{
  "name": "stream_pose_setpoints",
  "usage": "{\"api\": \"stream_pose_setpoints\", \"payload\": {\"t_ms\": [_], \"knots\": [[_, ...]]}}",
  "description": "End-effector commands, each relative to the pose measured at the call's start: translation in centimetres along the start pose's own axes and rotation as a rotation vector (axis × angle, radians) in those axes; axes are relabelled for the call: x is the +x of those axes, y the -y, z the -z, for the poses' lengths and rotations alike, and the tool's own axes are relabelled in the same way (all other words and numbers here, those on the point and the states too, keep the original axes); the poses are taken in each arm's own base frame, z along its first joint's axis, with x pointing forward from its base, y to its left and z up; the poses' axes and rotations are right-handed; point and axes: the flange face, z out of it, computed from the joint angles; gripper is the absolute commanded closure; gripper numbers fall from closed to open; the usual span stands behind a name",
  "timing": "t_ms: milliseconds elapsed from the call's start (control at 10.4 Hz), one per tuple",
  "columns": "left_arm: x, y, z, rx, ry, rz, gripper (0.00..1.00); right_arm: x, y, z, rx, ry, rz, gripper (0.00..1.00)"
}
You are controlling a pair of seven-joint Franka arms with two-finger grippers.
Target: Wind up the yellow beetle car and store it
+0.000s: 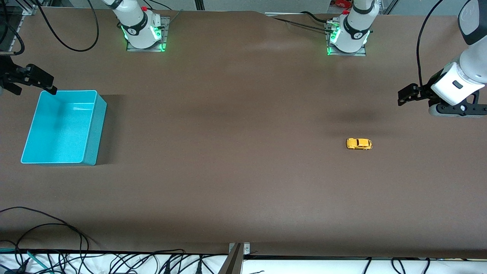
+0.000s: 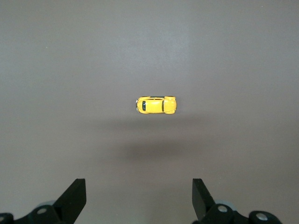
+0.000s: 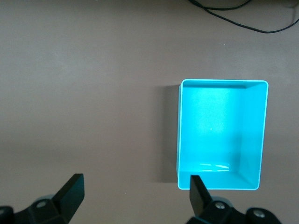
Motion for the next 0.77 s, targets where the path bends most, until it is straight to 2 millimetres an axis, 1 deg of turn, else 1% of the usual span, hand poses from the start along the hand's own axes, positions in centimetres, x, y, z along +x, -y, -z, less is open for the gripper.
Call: {"api": "stream_pose_setpoints", "payload": {"t_ms": [0,192,671], "knots": [[-0.46,0.19,0.01,0.002,0.017,0.000,0.00,0.11,0.04,0.65,-0.006,-0.012,-0.009,0.00],[-0.45,-0.15,0.01,-0.016,0.017,0.016,0.00,0.14,0.04,0.68,-0.006,-0.015,-0.009,0.00],[-0.48,-0.03,-0.14,-0.021,0.020,0.022,0.00,0.14,0.11,0.68,-0.007,-0.015,-0.007,0.00]]}}
